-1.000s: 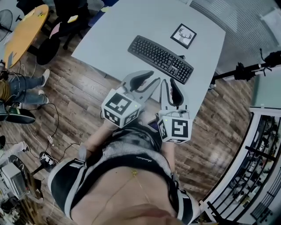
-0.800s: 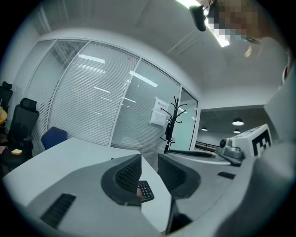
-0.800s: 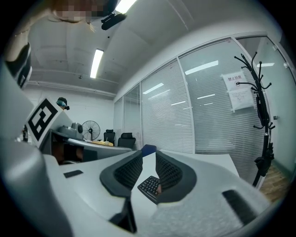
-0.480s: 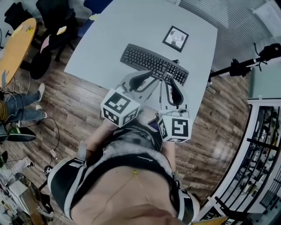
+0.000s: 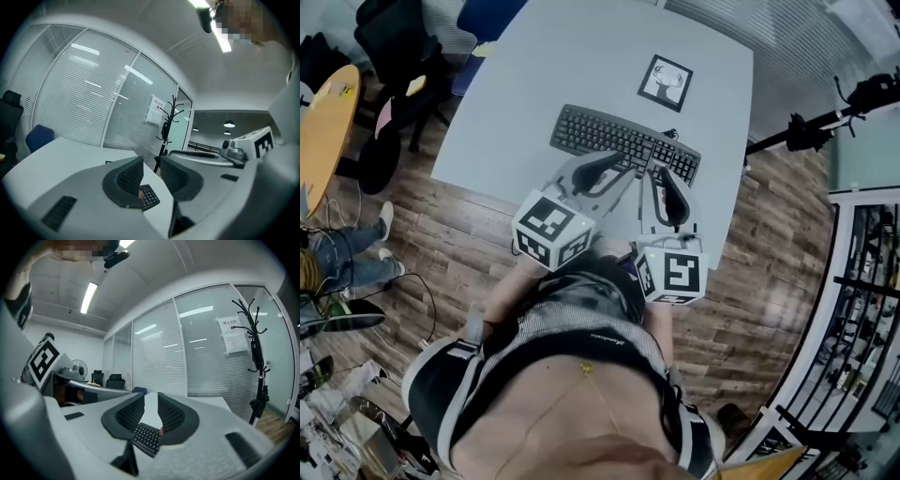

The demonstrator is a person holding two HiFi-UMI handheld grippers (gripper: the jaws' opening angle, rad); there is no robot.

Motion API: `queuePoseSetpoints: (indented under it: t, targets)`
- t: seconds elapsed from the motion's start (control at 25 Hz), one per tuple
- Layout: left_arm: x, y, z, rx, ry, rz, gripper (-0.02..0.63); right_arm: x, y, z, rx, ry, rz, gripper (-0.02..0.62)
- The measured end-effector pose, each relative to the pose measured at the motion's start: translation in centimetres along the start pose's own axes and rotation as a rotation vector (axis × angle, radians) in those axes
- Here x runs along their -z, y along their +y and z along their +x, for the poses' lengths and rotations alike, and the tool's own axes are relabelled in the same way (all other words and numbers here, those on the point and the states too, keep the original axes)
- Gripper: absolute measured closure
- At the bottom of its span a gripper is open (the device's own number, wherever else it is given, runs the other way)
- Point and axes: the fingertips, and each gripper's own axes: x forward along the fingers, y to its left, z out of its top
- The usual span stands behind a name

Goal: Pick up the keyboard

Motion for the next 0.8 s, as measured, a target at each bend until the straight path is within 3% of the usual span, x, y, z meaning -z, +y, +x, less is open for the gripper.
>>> queuePoseSetpoints:
  t: [0.4,0.8]
  targets:
    - [0.0,0.9,0.0,0.002,0.003,-0.005,0.502,0.1,-0.4,0.9,0.026,0.026,-0.022,0.494]
    - [-0.7,0.5,2.2,-0.032,-0.026,-0.016,0.502,-0.4,-2.1,1.5,-0.037,0.014,-0.017,0.494]
